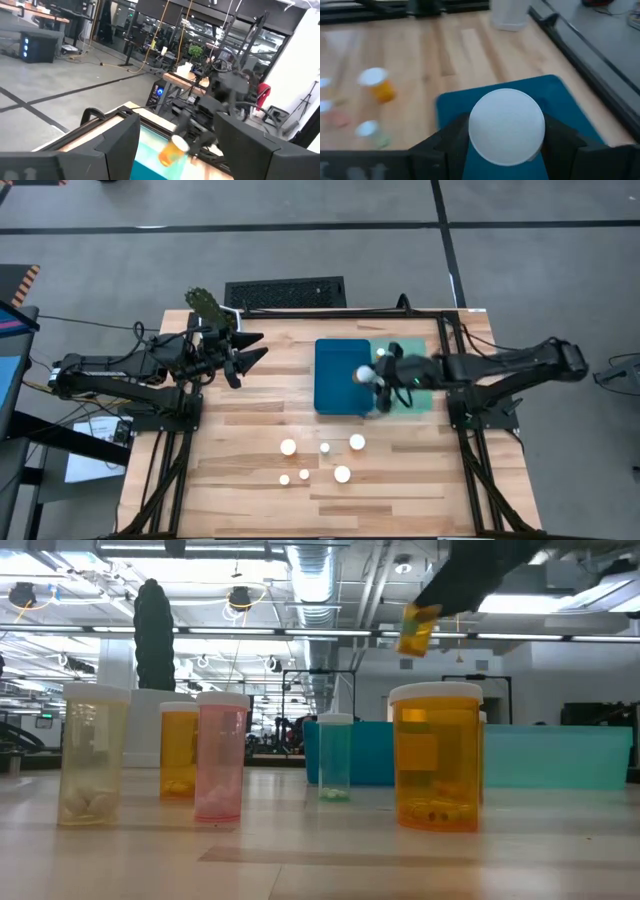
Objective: Pick and place medicine bottles into bin by pill shape (circle, oval)
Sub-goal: Put the large orange pill bottle into the blue bin
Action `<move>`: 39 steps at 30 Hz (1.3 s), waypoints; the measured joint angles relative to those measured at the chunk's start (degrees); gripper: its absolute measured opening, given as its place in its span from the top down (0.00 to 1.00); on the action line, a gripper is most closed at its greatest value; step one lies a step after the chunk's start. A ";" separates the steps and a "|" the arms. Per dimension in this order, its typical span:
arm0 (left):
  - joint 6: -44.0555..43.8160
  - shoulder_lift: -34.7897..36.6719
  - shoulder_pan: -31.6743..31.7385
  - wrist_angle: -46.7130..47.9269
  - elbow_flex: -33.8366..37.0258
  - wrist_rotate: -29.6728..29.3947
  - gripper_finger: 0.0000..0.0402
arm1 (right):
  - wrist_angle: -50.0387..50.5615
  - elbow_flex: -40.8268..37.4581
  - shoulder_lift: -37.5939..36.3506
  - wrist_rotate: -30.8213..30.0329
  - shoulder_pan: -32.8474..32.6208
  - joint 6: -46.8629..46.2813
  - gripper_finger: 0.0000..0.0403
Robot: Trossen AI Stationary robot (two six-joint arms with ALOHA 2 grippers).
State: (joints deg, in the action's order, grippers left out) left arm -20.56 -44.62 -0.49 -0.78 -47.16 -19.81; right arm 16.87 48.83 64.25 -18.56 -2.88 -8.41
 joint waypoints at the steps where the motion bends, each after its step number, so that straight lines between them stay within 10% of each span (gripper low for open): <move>1: 0.02 0.00 0.00 0.00 0.00 -0.02 0.38 | -0.51 0.67 1.23 1.03 2.08 1.11 0.47; 13: 0.82 0.00 0.00 0.02 0.01 -0.32 0.38 | -7.48 9.03 19.73 14.44 18.59 7.62 0.47; 39: 1.64 0.00 0.00 0.44 0.02 -0.33 0.38 | -16.34 13.92 41.22 17.58 23.74 7.26 0.47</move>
State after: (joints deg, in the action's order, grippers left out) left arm -18.92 -44.63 -0.49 -0.34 -47.13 -20.14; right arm 0.53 62.75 105.47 -0.98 20.86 -1.15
